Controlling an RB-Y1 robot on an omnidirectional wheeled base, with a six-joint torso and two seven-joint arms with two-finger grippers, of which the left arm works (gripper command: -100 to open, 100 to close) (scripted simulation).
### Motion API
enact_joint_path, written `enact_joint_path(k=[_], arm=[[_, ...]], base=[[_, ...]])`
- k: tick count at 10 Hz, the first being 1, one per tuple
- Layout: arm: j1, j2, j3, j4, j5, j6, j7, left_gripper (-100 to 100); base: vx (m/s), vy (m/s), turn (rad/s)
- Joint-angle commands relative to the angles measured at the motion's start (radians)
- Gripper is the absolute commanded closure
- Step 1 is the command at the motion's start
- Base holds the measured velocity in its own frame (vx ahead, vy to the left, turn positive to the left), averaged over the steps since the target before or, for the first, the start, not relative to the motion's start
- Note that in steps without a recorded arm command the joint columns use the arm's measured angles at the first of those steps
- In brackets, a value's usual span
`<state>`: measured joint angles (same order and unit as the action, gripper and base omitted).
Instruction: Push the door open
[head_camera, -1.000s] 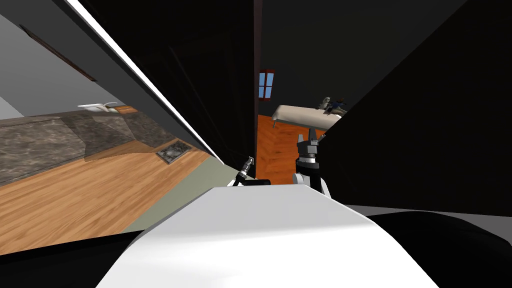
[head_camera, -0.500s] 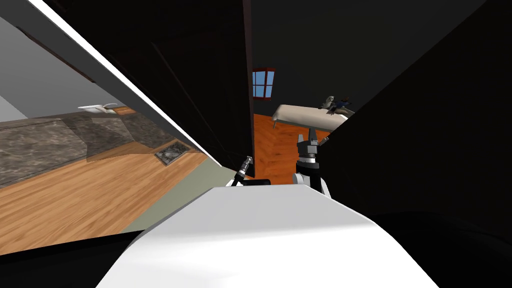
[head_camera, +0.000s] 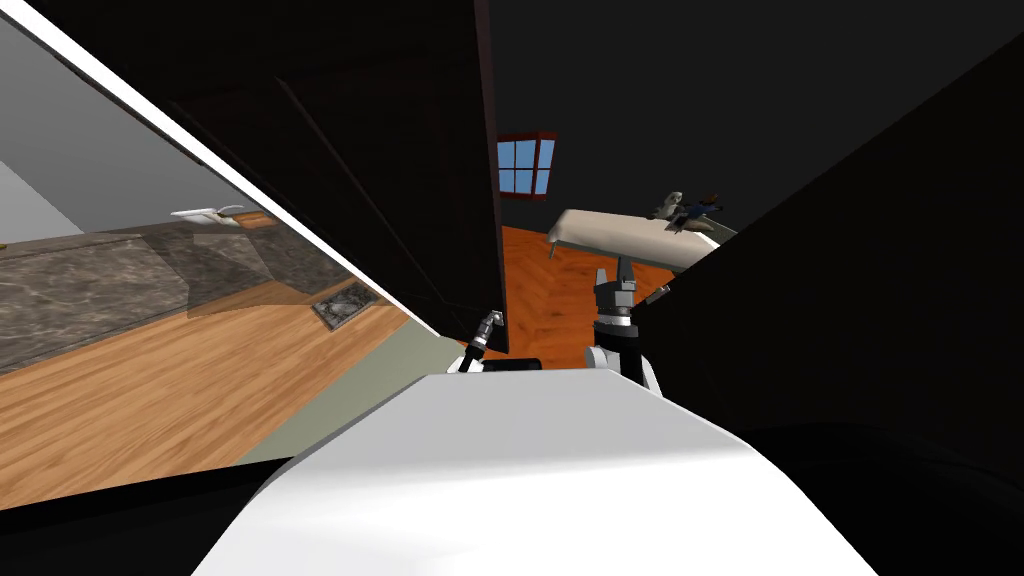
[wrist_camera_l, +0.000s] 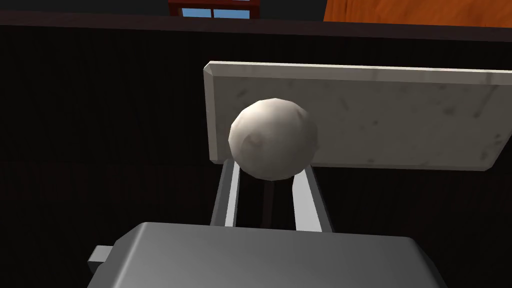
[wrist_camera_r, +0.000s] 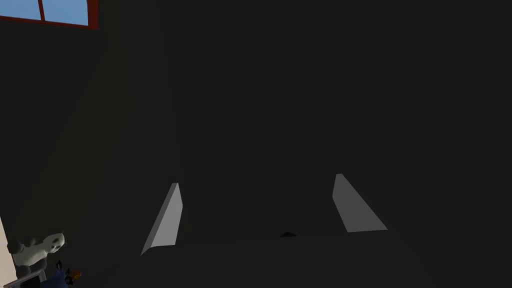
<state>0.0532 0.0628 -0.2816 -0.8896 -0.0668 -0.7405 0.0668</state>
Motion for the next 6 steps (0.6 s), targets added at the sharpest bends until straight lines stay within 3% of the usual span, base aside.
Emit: enact_joint_path(k=[1,2,6], arm=[[-0.005,-0.001,0.029,0.008,0.011,-0.004,-0.012,100],[0.003,0.005,0.015,-0.006,0.007,0.002,-0.004,-100],[0.014,0.001,0.009,-0.02,0.009,0.004,0.0,-100]], base=[[0.122,-0.11,0.073],[-0.061,-0.075,0.069],[-0.209,0.03,0.027]])
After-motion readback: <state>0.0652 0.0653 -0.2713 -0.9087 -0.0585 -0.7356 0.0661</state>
